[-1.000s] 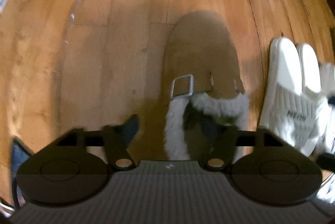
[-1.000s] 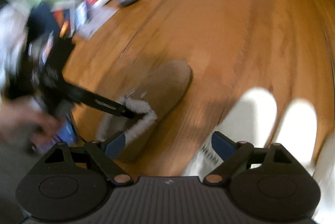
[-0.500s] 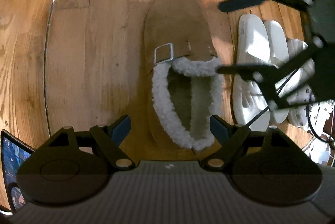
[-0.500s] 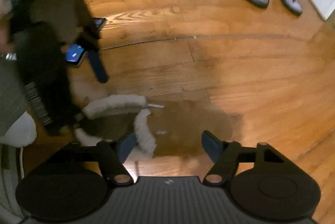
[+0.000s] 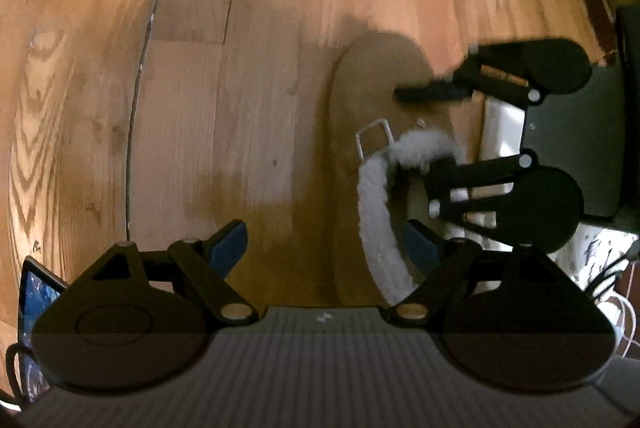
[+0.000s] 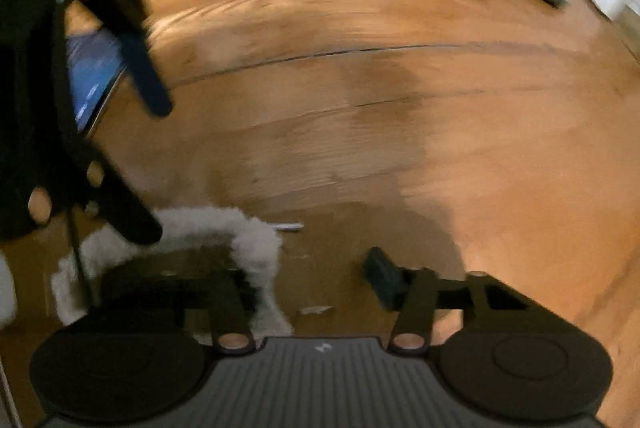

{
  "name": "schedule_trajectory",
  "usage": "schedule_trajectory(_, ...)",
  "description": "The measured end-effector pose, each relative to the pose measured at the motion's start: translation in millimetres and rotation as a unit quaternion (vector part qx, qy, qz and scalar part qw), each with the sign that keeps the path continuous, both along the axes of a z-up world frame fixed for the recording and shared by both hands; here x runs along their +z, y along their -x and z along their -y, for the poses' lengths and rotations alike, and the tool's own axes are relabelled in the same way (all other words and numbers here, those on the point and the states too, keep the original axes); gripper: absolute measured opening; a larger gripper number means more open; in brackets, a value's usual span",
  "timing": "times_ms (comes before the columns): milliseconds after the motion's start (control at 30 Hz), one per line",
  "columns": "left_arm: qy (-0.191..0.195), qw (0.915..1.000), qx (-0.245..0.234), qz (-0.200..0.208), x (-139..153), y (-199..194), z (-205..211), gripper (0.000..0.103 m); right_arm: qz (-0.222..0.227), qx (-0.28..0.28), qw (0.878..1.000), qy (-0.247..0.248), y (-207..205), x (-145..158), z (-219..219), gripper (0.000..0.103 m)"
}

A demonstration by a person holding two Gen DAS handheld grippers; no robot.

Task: Organize scattered shoes
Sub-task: 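Grasp the slipper's fur collar with the right tool and lift it, then carry the slipper beside the white slides and set it down with the right tool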

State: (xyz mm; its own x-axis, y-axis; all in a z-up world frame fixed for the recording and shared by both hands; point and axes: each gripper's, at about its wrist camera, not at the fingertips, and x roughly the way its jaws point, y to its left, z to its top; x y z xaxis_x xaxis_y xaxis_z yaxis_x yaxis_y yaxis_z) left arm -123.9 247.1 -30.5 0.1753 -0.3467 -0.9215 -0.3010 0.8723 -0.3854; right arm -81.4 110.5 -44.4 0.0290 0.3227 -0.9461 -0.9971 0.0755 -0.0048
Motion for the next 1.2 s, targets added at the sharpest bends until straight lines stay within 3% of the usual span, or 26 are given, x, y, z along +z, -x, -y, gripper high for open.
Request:
schedule_trajectory(67,0.004,0.9999,0.009,0.012,7,-1,-3,0.085,-0.022,-0.079,0.997,-0.008,-14,14,6,0.023)
schedule_trajectory(133,0.000,0.9995,0.011,0.029,17,-5,-2,0.085,-0.062,-0.181,0.982,0.002,-37,21,13,0.023)
schedule_trajectory(167,-0.002,0.9992,0.012,0.038,22,-7,-1,0.085,-0.073,-0.207,0.976,0.005,-42,21,14,0.023)
schedule_trajectory(300,-0.009,0.9972,0.015,0.072,41,-15,1,0.085,-0.169,-0.368,0.914,0.027,-82,20,36,0.023)
schedule_trajectory(333,-0.011,0.9967,0.016,0.079,44,-16,1,0.085,-0.193,-0.400,0.896,0.024,-88,20,43,0.023)
schedule_trajectory(400,-0.008,0.9970,0.014,0.075,41,-17,0,0.085,-0.264,-0.474,0.840,0.024,-101,13,66,0.023)
schedule_trajectory(467,-0.005,0.9975,0.012,0.070,38,-16,1,0.085,-0.307,-0.507,0.805,0.033,-104,5,78,0.023)
schedule_trajectory(533,-0.002,0.9979,0.012,0.064,35,-15,1,0.085,-0.377,-0.562,0.735,0.048,-103,-12,101,0.023)
schedule_trajectory(633,0.003,0.9984,0.011,0.055,31,-13,2,0.085,-0.436,-0.618,0.652,0.047,-93,-22,128,0.023)
schedule_trajectory(667,0.004,0.9986,0.011,0.052,29,-12,3,0.085,-0.449,-0.630,0.632,0.044,-89,-23,136,0.023)
schedule_trajectory(700,0.005,0.9987,0.011,0.049,27,-12,3,0.085,-0.455,-0.631,0.627,0.043,-85,-23,138,0.031)
schedule_trajectory(767,0.002,0.9991,0.013,0.039,17,-15,1,0.085,-0.465,-0.618,0.632,0.034,-77,-24,138,0.046)
schedule_trajectory(800,-0.002,0.9992,0.014,0.036,15,-15,1,0.085,-0.462,-0.601,0.652,0.023,-73,-21,138,0.065)
schedule_trajectory(833,-0.006,0.9993,0.014,0.034,14,-16,1,0.085,-0.448,-0.583,0.678,0.014,-70,-17,137,0.074)
schedule_trajectory(867,-0.008,0.9992,0.009,0.037,15,-15,3,0.085,-0.415,-0.566,0.712,0.008,-68,-10,138,0.080)
schedule_trajectory(933,-0.012,0.9991,0.000,0.042,18,-14,7,0.085,-0.334,-0.530,0.780,-0.002,-64,3,139,0.079)
schedule_trajectory(967,-0.014,0.9991,-0.004,0.041,18,-14,8,0.086,-0.296,-0.510,0.807,-0.011,-61,9,139,0.077)
schedule_trajectory(1067,-0.015,0.9992,-0.011,0.036,14,-17,10,0.086,-0.223,-0.456,0.860,-0.051,-52,27,130,0.076)
schedule_trajectory(1100,-0.014,0.9993,-0.012,0.034,11,-18,10,0.086,-0.181,-0.416,0.888,-0.072,-42,37,122,0.076)
schedule_trajectory(1167,-0.009,0.9995,-0.014,0.025,4,-20,11,0.086,-0.141,-0.360,0.917,-0.093,-30,46,108,0.077)
schedule_trajectory(1200,-0.008,0.9996,-0.015,0.022,1,-21,12,0.086,-0.134,-0.350,0.922,-0.096,-29,46,103,0.076)
